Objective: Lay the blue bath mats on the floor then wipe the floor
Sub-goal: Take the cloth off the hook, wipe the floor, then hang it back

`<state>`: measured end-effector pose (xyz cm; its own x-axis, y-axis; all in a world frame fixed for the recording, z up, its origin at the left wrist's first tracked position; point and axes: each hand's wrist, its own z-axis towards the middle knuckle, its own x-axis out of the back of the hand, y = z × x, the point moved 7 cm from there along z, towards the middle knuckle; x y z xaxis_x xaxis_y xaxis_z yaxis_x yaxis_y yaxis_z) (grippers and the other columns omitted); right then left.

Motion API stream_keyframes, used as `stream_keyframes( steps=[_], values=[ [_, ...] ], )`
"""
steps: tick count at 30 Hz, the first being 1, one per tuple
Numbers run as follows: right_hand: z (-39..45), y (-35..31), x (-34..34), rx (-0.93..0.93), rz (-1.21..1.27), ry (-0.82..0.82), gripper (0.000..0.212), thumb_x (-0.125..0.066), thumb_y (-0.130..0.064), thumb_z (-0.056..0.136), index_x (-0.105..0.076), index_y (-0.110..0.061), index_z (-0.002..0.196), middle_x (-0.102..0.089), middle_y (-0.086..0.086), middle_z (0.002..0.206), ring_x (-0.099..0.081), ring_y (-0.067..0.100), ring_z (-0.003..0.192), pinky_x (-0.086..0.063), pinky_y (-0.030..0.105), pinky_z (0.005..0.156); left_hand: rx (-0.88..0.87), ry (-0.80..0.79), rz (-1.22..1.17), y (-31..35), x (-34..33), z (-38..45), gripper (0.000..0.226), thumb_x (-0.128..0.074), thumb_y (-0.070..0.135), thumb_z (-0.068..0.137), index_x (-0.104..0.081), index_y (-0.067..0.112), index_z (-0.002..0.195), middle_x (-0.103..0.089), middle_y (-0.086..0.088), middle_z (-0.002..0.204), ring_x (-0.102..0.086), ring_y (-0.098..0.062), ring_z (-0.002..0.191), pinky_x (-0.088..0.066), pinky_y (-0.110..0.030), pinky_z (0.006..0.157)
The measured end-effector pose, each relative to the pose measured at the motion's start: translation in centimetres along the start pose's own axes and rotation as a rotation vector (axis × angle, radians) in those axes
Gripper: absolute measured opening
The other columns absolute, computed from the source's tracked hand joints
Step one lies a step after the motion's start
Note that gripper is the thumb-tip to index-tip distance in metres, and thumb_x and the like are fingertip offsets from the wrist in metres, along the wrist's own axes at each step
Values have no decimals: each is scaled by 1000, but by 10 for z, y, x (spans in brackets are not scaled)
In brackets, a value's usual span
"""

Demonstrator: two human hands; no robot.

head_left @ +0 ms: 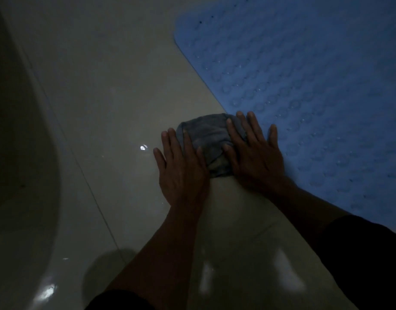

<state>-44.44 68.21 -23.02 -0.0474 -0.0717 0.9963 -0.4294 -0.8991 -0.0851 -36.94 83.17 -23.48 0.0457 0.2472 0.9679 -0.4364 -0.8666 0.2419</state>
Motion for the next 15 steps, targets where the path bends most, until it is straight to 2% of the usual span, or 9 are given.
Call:
stream_keyframes(
  steps=[3,8,15],
  values=[
    [15,-6,1,25,-20,-50,63,-24,-52,102,-20,-22,157,-16,6,165,-9,25,153,-11,64,116,-1,3,21,-4,1,12,60,-25,41,104,-37,8,152,-33,-22,158,-26,-35,150,-20,-54,122],
    [27,-13,2,-7,-41,-139,64,-17,-52,100,-17,-23,157,-13,5,166,-8,26,153,-15,67,114,7,38,-21,-6,5,26,54,-35,34,102,-47,3,145,-43,-26,151,-38,-40,143,-28,-59,116],
    [57,-21,-3,22,-20,-143,63,-19,-52,102,-14,-24,158,-6,2,167,-1,23,154,-11,64,116,13,21,-6,-11,9,45,59,-29,37,101,-42,4,148,-40,-26,153,-35,-39,145,-16,-51,120]
  ],
)
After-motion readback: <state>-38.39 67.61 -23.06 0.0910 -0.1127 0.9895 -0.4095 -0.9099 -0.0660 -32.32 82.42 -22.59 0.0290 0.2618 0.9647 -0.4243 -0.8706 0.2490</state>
